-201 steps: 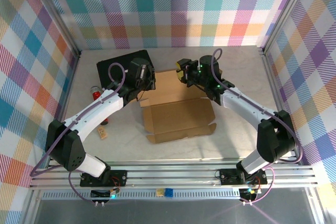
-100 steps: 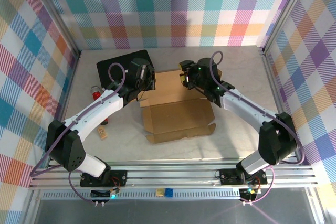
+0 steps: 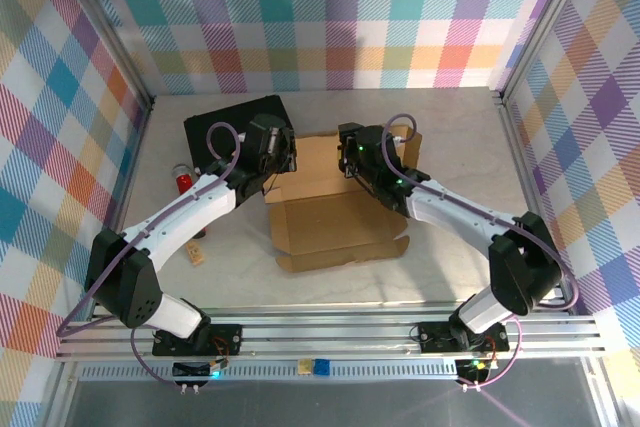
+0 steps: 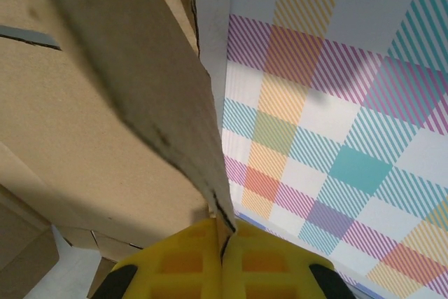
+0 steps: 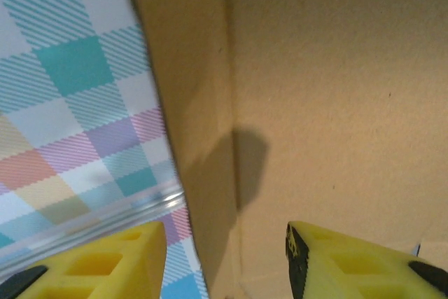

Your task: Fold the paper box

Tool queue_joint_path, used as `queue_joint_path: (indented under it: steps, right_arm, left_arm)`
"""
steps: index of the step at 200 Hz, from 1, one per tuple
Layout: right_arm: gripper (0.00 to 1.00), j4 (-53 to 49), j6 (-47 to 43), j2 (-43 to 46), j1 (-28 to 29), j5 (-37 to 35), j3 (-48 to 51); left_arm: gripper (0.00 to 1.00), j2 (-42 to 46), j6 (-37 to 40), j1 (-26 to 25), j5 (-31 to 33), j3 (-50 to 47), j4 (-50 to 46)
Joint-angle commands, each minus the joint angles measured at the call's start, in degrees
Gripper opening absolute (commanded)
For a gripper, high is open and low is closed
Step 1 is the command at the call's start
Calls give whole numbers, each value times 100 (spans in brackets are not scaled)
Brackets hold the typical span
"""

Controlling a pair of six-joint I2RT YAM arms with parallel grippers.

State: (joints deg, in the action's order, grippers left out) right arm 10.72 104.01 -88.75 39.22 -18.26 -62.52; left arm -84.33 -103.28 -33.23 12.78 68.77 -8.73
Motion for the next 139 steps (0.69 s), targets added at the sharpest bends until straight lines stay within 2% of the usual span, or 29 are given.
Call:
queue_joint_path:
  steps: [1,84,120,125,139]
  right_arm:
    - [45,488,193,-304,0,-247,-155]
    - [22,958,98,-845,-86,-227,-454]
    - [4,988,102,-850,-136,-107,-356]
    - [2,1008,94,-843,-155,-95,-334]
    - [0,1034,-7,-809,-241,13,-281]
  left_arm:
    - [0,233,-9,-52,94,-70,179]
    - [0,387,-35,-64,76,-196,95]
    - [0,437,39,-13,-4,-246,159]
    - [6,443,76,7,-73,-231,170]
    - [34,478,316,115,-349,-84,-28]
